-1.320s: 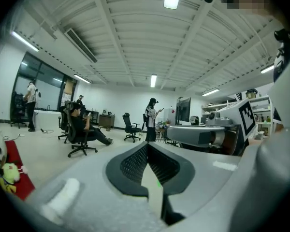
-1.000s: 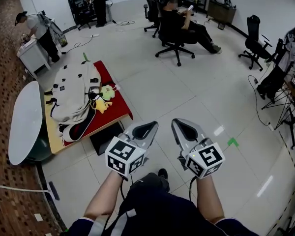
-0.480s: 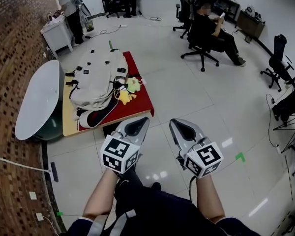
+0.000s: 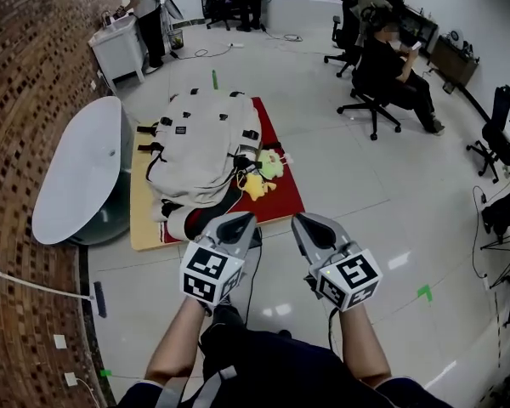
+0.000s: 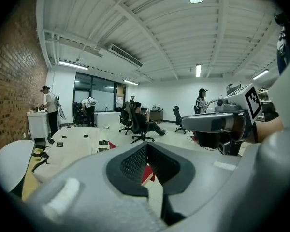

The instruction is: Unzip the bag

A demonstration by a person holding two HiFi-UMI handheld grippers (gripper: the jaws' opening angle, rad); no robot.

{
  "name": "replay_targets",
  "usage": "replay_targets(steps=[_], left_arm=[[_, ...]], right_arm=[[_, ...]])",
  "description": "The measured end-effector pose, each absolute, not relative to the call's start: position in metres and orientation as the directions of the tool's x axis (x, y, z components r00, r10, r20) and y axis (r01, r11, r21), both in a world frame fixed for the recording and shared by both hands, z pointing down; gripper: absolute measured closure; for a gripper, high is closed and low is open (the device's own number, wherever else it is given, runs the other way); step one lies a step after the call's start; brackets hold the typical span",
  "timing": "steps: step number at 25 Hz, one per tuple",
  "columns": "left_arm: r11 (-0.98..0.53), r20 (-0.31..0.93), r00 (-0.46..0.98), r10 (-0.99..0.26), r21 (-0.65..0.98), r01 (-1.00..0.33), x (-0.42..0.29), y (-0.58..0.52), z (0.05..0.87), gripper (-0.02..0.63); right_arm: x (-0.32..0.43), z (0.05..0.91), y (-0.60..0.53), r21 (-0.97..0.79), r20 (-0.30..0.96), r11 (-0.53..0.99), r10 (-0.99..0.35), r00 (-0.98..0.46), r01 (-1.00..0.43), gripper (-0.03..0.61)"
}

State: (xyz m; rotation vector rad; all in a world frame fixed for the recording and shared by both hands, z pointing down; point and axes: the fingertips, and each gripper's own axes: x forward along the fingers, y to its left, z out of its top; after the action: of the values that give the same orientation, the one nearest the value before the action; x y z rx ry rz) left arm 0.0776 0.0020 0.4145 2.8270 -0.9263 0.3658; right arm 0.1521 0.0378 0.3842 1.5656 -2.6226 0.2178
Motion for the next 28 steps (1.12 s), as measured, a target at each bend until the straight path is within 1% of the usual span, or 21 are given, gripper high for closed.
replay_targets(steps=[7, 11, 15, 16, 17, 18, 25, 26, 27, 28], left_arm=[[-0.809, 0.306, 0.787, -0.535, 0.081, -0.582, 0.038, -0.078, 0.447, 0.609], [-0.824, 0.335, 0.802, -0.495, 0.112, -0.556, 0.022, -0.112, 0.469, 0.609], [-0.824, 0.358, 0.808, -0.468, 0.154, -0.546, 0.008, -0.134, 0.49, 0.609], [-0.82, 0.372, 0.803, -0.465, 0.161, -0.549, 0.005, -0.139, 0.497, 0.609], [-0.816, 0.388, 0.798, -0.462, 0.167, -0.554, 0.003, -0.143, 0.504, 0.609], [-0.81, 0.401, 0.792, -0.461, 0.174, -0.56, 0.002, -0.147, 0.51, 0.609], [-0.716, 0.465, 0.715, -0.522, 0.216, -0.664, -0.007, -0.171, 0.535, 0.607], [-0.705, 0.477, 0.704, -0.526, 0.218, -0.675, -0.005, -0.174, 0.539, 0.547], [-0.696, 0.493, 0.692, -0.528, 0.216, -0.685, -0.004, -0.176, 0.543, 0.531], [-0.686, 0.51, 0.677, -0.531, 0.21, -0.696, -0.004, -0.177, 0.548, 0.528]], right_arm=[[0.115, 0.421, -0.046, -0.086, 0.247, 0.429, -0.865, -0.436, -0.899, 0.572], [0.098, 0.441, -0.084, -0.092, 0.298, 0.4, -0.863, -0.409, -0.912, 0.571], [0.084, 0.457, -0.114, -0.051, 0.358, 0.381, -0.856, -0.373, -0.923, 0.571], [0.08, 0.463, -0.12, -0.053, 0.377, 0.387, -0.846, -0.377, -0.921, 0.566], [0.077, 0.47, -0.126, -0.058, 0.401, 0.397, -0.831, -0.386, -0.916, 0.485], [0.073, 0.478, -0.131, -0.06, 0.426, 0.409, -0.815, -0.394, -0.911, 0.474], [0.058, 0.537, -0.172, -0.022, 0.562, 0.511, -0.704, -0.434, -0.859, 0.474], [0.057, 0.545, -0.179, -0.014, 0.575, 0.531, -0.689, -0.441, -0.847, 0.474], [0.056, 0.553, -0.185, -0.004, 0.589, 0.553, -0.672, -0.449, -0.833, 0.474], [0.055, 0.562, -0.19, 0.005, 0.603, 0.576, -0.654, -0.457, -0.818, 0.474]])
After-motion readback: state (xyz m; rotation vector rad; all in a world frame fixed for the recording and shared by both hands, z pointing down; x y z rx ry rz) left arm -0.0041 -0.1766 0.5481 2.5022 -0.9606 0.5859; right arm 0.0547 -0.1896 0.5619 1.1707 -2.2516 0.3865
